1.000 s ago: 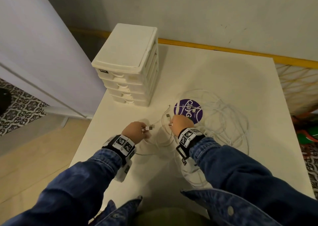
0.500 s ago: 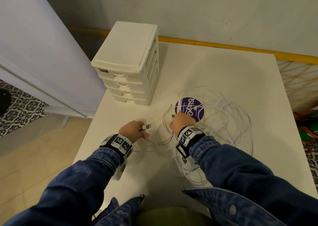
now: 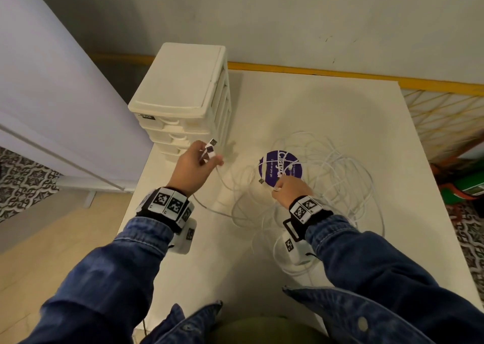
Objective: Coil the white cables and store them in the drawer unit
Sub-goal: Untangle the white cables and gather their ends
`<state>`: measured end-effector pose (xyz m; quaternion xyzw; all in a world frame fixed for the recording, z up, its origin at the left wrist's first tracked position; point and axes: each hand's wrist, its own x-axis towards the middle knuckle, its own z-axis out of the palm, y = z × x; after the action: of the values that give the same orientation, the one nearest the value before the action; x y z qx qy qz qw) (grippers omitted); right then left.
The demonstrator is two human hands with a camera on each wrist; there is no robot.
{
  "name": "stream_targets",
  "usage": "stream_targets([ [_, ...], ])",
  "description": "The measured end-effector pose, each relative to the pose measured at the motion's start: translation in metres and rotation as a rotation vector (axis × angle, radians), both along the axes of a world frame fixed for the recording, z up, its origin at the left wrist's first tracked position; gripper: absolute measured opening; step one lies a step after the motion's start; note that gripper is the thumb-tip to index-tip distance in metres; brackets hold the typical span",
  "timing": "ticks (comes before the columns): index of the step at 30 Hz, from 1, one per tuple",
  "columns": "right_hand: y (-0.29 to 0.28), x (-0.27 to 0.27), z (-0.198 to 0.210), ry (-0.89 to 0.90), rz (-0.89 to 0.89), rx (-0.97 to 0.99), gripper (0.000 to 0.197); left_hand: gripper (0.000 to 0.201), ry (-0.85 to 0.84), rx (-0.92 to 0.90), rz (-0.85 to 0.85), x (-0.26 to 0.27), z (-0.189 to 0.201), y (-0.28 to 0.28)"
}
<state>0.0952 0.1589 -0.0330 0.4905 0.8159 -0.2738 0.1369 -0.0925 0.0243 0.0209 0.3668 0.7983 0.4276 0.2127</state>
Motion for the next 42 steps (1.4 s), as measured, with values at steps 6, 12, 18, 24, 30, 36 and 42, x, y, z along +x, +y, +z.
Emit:
stream_targets([
  [6,-0.007,0.006,0.0,0.006,0.059,0.071,0.031,0.018,0.001,0.237,0.021,0.012,0.041,0.021],
  [12,-0.014,-0.017,-0.001,-0.093,0.122,0.037,0.03,0.035,0.193,0.048,-0.018,0.024,0.058,0.017],
  [18,-0.012,-0.012,0.005,0.16,0.027,0.081,0.031,0.033,0.025,-0.022,0.001,0.01,0.051,0.001],
  [24,-0.01,-0.004,0.063,0.828,-0.041,0.143,0.014,0.015,-0.121,0.072,-0.037,0.04,0.032,0.025],
  [30,-0.009,0.01,0.117,1.113,-0.083,0.23,0.006,0.027,-0.398,0.336,-0.024,0.073,0.069,0.057],
  [36,-0.006,0.032,0.132,1.176,-0.127,0.225,0.01,0.024,-0.435,0.486,-0.165,0.104,0.097,0.072],
  [42,-0.011,0.057,0.121,1.164,-0.21,0.122,0.021,0.016,-0.429,0.515,-0.103,0.122,0.089,0.083],
])
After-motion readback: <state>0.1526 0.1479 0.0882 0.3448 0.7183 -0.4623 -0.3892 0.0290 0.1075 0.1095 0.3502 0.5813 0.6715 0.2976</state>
